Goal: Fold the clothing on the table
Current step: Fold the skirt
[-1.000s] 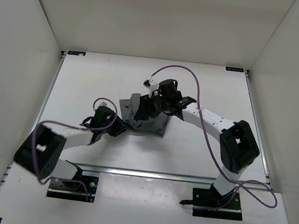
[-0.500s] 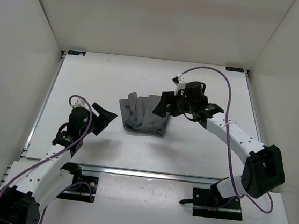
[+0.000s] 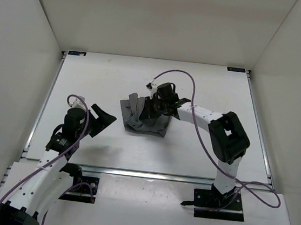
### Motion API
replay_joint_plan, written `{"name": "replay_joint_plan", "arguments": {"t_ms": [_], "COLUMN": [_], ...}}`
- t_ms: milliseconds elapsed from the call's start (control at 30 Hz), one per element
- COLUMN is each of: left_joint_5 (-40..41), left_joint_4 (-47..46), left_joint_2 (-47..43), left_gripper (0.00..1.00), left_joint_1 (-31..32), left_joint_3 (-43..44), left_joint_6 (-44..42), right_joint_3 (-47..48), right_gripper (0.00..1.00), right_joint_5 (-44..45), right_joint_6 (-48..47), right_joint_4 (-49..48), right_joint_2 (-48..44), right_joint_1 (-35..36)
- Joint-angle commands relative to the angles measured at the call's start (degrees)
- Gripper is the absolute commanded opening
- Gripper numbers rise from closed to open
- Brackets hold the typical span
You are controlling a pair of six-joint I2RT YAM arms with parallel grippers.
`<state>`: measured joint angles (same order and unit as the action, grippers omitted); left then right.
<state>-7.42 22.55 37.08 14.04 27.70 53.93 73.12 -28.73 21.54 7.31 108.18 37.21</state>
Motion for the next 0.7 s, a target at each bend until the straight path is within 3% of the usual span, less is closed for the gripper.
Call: {"name": "replay_joint_plan", "arguments": {"t_ms": [0, 233, 400, 500, 567, 667], "left_joint_5": [0.7, -0.5, 0.3, -0.3, -2.1, -8.2], "left_joint_4": [2.9, 1.5, 2.4, 2.5, 1.7, 2.7], "left_joint_2": [-1.1, -1.6, -1.6, -1.4, -0.8, 5.4], "left_gripper": [0.86, 0.87, 0.87, 0.88, 0.99, 0.99], "left_joint_1": [-0.2, -0.3, -0.2, -0.5, -0.9, -3.0], "left_joint_3": [1.4, -0.5, -0.2, -0.4, -0.5, 2.7], "left_joint_6": [-1.6, -1.4, -1.7, -2.5, -4.4, -12.6], "right_joint_3": [4.3, 14.0, 15.6, 8.9, 4.0, -1.7], "right_gripper": [0.00, 0.00, 0.00, 0.00, 0.00, 0.02], "right_joint_5": [-1.9, -4.1, 0.4, 4.2, 8.3, 10.6], "right_joint_6": [-1.1, -7.9, -8.9, -7.4, -5.6, -4.6], "right_joint_4": [-2.7, 2.2, 6.3, 2.6, 0.9, 4.9], "right_joint_2": [3.0, 9.7, 10.2, 2.6, -5.0, -13.2], "right_joint_1": [2.5, 5.3, 6.0, 5.2, 4.2, -0.5]}}
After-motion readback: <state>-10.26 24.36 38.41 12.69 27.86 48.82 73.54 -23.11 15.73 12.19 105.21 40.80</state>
